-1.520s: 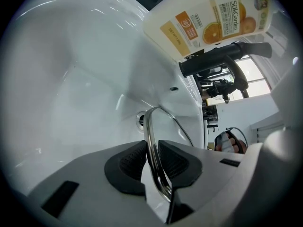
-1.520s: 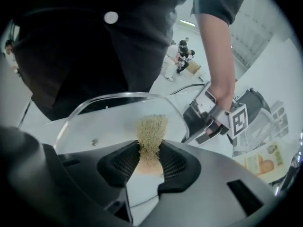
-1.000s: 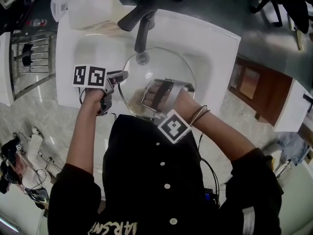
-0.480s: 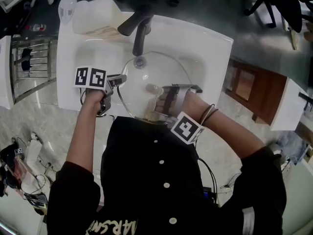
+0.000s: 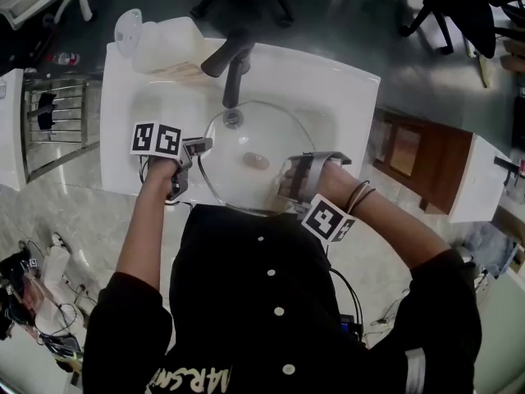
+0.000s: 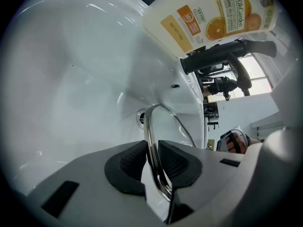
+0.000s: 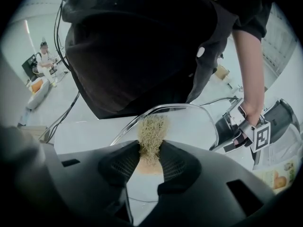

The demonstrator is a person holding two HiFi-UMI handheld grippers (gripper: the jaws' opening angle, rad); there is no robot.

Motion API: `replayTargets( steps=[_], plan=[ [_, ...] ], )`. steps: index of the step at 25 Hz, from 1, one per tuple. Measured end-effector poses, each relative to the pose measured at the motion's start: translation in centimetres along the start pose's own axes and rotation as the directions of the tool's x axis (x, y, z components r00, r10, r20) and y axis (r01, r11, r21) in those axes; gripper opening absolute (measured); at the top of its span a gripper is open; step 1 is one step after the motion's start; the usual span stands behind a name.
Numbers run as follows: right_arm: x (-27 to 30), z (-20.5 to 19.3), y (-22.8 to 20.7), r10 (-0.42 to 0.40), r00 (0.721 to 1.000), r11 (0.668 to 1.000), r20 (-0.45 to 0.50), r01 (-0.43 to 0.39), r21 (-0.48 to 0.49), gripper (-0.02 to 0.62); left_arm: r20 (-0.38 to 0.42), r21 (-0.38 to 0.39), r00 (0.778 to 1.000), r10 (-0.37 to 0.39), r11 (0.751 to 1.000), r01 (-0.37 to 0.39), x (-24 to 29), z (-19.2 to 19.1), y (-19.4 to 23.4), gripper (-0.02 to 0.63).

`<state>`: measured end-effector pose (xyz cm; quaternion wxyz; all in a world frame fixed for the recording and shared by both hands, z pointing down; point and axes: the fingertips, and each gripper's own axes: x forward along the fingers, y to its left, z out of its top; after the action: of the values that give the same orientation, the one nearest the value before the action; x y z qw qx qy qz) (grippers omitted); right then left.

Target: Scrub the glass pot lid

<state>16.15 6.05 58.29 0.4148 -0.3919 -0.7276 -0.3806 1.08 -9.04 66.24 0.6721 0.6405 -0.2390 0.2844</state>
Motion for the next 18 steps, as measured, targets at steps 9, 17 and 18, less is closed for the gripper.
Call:
replayTargets(
  steps=[9,17,18],
  plan=[
    [-1.7,-3.5,-3.1,-0.23,0.967,0.925,-0.11,0.252,0.284,0.141,0.039,0.087,0.995,0.088,0.992,-0.092,-0.6,0.7,0.8,0.112],
    [-12.7,-11.1,-7.2,-0.554,0.709,0.283,-0.437,0.653,0.702,0.141,0.313,0.412,0.949,0.038,0.895,-0.171,-7.4,4.2,-5.7,0.03],
    [-14.6,-11.7,-7.6,-0.586,0.657,0.165,-0.474,0.67,0.724,0.141,0.34,0.432,0.94,-0.013,0.89,-0.144,-8.3,4.4,-7.5,0.026]
  ],
)
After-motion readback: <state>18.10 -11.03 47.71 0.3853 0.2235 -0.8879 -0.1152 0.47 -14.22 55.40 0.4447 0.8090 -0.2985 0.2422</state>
